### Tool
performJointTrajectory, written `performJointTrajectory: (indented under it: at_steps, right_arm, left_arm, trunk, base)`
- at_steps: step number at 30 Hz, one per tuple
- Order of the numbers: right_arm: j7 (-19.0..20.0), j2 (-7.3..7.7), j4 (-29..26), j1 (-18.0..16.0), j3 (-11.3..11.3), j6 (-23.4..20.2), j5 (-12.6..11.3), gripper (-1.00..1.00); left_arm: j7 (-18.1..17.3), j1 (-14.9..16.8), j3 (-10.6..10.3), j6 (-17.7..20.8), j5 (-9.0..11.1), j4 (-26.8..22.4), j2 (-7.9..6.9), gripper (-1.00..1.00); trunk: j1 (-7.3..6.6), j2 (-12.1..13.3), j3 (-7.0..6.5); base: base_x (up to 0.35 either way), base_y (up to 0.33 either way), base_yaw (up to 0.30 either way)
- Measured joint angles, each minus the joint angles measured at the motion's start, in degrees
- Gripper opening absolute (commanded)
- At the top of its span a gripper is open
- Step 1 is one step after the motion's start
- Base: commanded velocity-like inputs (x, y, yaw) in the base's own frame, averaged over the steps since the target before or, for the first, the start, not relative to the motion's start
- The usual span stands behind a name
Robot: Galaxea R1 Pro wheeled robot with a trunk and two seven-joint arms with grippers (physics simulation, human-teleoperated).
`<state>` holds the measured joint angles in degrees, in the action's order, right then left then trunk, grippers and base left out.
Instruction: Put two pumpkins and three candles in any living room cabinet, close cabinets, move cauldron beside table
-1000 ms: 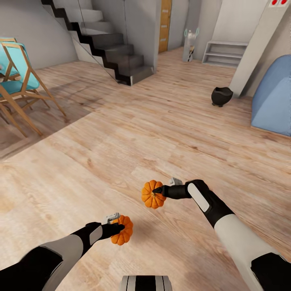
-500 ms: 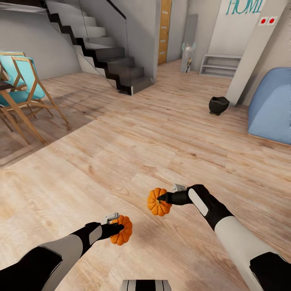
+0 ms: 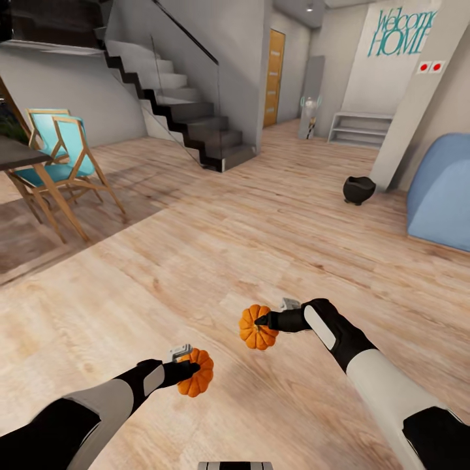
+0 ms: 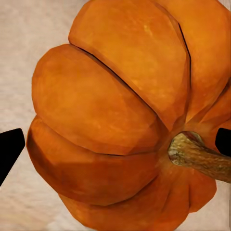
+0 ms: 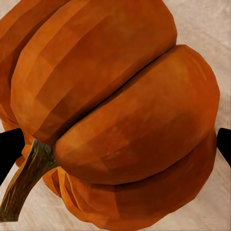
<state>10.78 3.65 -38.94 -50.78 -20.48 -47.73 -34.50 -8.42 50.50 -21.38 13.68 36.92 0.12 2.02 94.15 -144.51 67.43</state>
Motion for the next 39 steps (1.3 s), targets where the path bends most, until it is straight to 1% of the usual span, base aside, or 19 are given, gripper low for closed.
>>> performJointTrajectory:
  at_steps: [4, 10, 14, 16, 17, 20, 22, 23, 24, 25, 28, 29, 30, 31, 32, 34, 37, 38, 39]
  right_arm:
    - [-0.05, -0.02, 0.05, 0.0, -0.01, 0.16, 0.05, -1.0]
    - [-0.01, -0.02, 0.05, 0.01, 0.0, 1.7, 0.04, -1.0]
    - [-0.01, -0.02, 0.64, 0.01, -0.02, 1.9, 0.16, -1.0]
    - [-0.01, -0.03, 1.03, 0.0, -0.01, 1.94, 0.14, -1.0]
    - [-0.04, -0.03, 1.3, 0.0, 0.02, 1.97, 0.09, -1.0]
    - [-0.11, -0.03, 2.37, 0.02, 0.05, 2.0, 0.04, -1.0]
    - [-0.11, -0.03, 3.22, 0.01, 0.13, 2.01, 0.68, -1.0]
    - [-0.14, 0.03, 3.64, 0.01, 0.1, 1.99, 1.84, -1.0]
    - [-0.18, 0.14, 4.48, 0.01, 0.11, 2.22, 4.39, -1.0]
    - [-0.15, 0.18, 5.68, 0.02, 0.11, 2.87, 6.3, -1.0]
    - [0.09, 0.22, 10.45, 0.05, 0.18, 6.75, 8.06, -1.0]
    - [0.2, 0.23, 12.37, 0.07, 0.18, 8.69, 7.85, -1.0]
    - [0.31, 0.25, 14.89, 0.09, 0.13, 11.42, 8.74, -1.0]
    - [0.36, 0.24, 16.29, 0.09, 0.06, 12.81, 9.19, -1.0]
    - [0.38, 0.2, 17.26, 0.08, 0.12, 13.63, 8.62, -1.0]
    - [0.34, 0.18, 18.87, 0.09, 0.04, 14.69, 8.95, -1.0]
    - [0.27, 0.15, 20.52, 0.08, 0.01, 15.07, 8.97, -1.0]
    - [0.24, 0.09, 22.02, 0.24, -0.1, 15.24, 8.65, -1.0]
    - [0.2, 0.07, 23.1, 0.37, -0.33, 15.49, 9.39, -1.0]
  left_arm:
    - [0.06, 0.0, 0.0, 0.0, 0.0, 0.02, -0.01, -1.0]
    - [0.1, 0.0, 0.05, 0.0, 0.11, 0.03, -0.04, -1.0]
    - [0.09, 0.0, 0.2, 0.0, 0.92, 0.02, -0.13, -1.0]
    - [0.09, 0.0, 0.2, -0.01, 1.34, 0.02, -0.31, -1.0]
    - [0.11, 0.01, 0.19, -0.05, 1.67, 0.01, -0.84, -1.0]
    - [0.09, 0.0, 0.26, -0.02, 1.94, -0.03, -1.45, -1.0]
    - [0.08, 0.0, 0.32, -0.01, 1.99, -0.04, -1.69, -1.0]
    - [0.08, 0.0, 0.33, -0.01, 2.03, -0.05, -1.77, -1.0]
    - [0.08, 0.0, 0.33, -0.01, 2.08, -0.04, -1.84, -1.0]
    - [0.08, 0.0, 0.36, -0.01, 2.24, -0.05, -1.88, -1.0]
    - [0.14, 0.0, 0.36, -0.03, 3.76, -0.01, -2.14, -1.0]
    - [0.11, 0.0, 0.39, -0.03, 4.77, 0.0, -2.36, -1.0]
    - [0.08, 0.01, 0.43, -0.03, 6.3, 0.0, -2.62, -1.0]
    - [0.08, 0.0, 0.43, -0.02, 7.2, 0.01, -2.74, -1.0]
    - [0.08, 0.0, 0.39, -0.02, 7.8, 0.02, -2.82, -1.0]
    - [0.13, 0.0, 0.33, -0.04, 8.56, 0.02, -3.19, -1.0]
    - [0.1, 0.0, 0.34, -0.66, 8.86, 0.02, -3.58, -1.0]
    - [0.1, 0.02, 0.33, -2.39, 9.01, 0.01, -3.68, -1.0]
    - [0.11, 0.02, 0.6, -3.83, 9.08, 0.02, -3.71, -1.0]
  trunk:
    - [-0.1, 0.05, -1.14]
    - [-0.26, 0.14, -2.55]
    - [-0.36, 0.19, -3.58]
    - [-0.41, 0.22, -4.12]
    - [-0.44, 0.23, -4.39]
    - [-0.51, 0.27, -5.21]
    - [-0.56, 0.3, -5.77]
    - [-0.59, 0.31, -6.05]
    - [-0.61, 0.33, -6.32]
    - [-0.64, 0.34, -6.6]
    - [-0.72, 0.38, -7.46]
    - [-0.74, 0.39, -7.74]
    - [-0.77, 0.41, -8.02]
    - [-0.79, 0.42, -8.31]
    - [-0.82, 0.43, -8.59]
    - [-0.87, 0.46, -9.16]
    - [-0.95, 0.5, -10.0]
    - [-0.98, 0.51, -10.27]
    - [-1.0, 0.53, -10.55]
  base:
    - [0.0, 0.0, 0.198]
    - [0.0, 0.0, 0.042]
    - [0.0, 0.0, 0.154]
    - [0.0, 0.0, 0.204]
    - [0.0, 0.0, 0.217]
    - [0.0, 0.0, 0.222]
    - [0.0, 0.0, 0.223]
    - [0.0, 0.0, 0.219]
    - [0.0, 0.0, 0.216]
    - [0.0, 0.0, 0.215]
    - [0.0, 0.0, 0.214]
    - [0.0, 0.0, 0.213]
    - [0.0, 0.0, 0.213]
    - [0.0, 0.0, 0.216]
    - [0.0, 0.0, 0.217]
    - [0.0, 0.0, 0.221]
    - [0.0, 0.0, 0.225]
    - [0.0, 0.0, 0.229]
    - [0.0, 0.0, 0.23]
